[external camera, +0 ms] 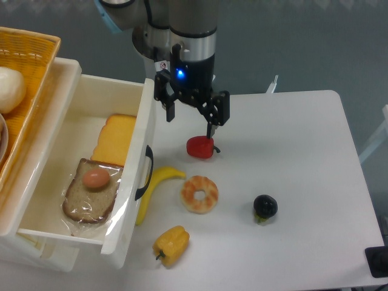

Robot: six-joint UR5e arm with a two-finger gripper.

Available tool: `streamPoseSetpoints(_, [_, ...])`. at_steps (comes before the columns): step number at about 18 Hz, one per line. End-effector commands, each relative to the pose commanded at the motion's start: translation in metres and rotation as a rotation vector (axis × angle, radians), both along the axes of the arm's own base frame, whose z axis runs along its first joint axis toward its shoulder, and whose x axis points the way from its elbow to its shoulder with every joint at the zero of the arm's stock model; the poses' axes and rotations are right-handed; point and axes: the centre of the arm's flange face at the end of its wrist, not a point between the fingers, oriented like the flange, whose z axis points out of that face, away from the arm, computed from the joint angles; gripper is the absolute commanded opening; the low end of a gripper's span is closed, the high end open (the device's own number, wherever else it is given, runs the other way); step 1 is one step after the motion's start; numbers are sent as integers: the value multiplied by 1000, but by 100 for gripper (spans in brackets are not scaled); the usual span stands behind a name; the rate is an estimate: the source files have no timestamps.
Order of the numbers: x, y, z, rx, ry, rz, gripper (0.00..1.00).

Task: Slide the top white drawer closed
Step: 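Move the gripper down and toward the open white drawer's front panel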

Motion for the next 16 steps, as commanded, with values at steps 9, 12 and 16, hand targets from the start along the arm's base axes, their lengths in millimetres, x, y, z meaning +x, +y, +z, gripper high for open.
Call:
streamPoseSetpoints(9, [-18,4,-31,-85,11,27,100])
streamPoseSetpoints(12, [-20,0,-42,-99,-10,103,100])
streamPoseSetpoints(16, [-29,4,-62,-132,-36,235,100])
